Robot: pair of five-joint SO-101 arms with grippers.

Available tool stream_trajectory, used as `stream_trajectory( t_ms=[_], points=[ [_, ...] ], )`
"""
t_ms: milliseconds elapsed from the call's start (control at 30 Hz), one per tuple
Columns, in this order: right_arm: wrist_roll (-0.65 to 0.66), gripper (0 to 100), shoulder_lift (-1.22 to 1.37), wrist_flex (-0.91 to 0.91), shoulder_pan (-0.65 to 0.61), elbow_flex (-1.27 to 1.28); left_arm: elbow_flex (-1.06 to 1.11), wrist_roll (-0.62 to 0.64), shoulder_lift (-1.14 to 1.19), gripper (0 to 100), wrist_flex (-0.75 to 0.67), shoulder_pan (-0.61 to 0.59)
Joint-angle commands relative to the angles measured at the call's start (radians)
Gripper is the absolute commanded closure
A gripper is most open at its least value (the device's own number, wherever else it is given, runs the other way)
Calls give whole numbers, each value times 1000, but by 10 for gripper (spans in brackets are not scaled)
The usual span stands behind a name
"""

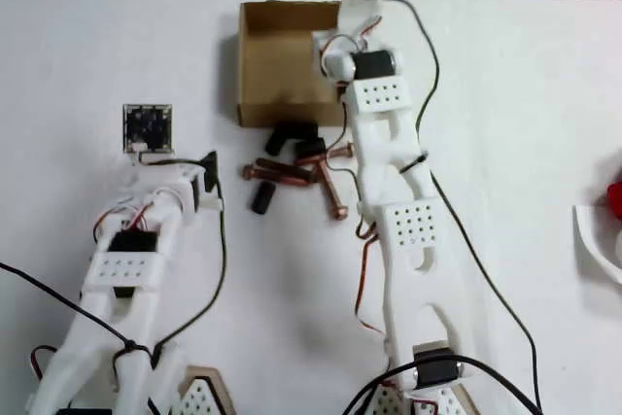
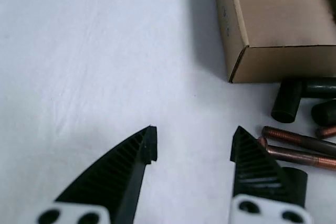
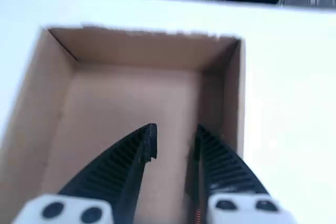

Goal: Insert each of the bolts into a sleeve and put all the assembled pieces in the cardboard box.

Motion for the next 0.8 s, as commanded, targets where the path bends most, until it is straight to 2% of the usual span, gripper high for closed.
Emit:
stream_trajectory(
  t_ms=[0,67,233,433,567,767],
  points=[
    [2,931,-22,153,24,-183,-2,-6,-29,759,-21,5],
    [0,985,-19,249,45,-236,-4,-6,-29,759,-21,5],
    [0,978,-13,412,124,-230,-4,-6,-29,759,-21,5],
    [23,978,45,432,219,-227,-4,-6,-29,759,-21,5],
    [87,978,111,456,213,-233,-4,-6,-29,759,-21,5],
    [94,978,162,452,162,-235,-4,-6,-29,759,-21,5]
  ],
)
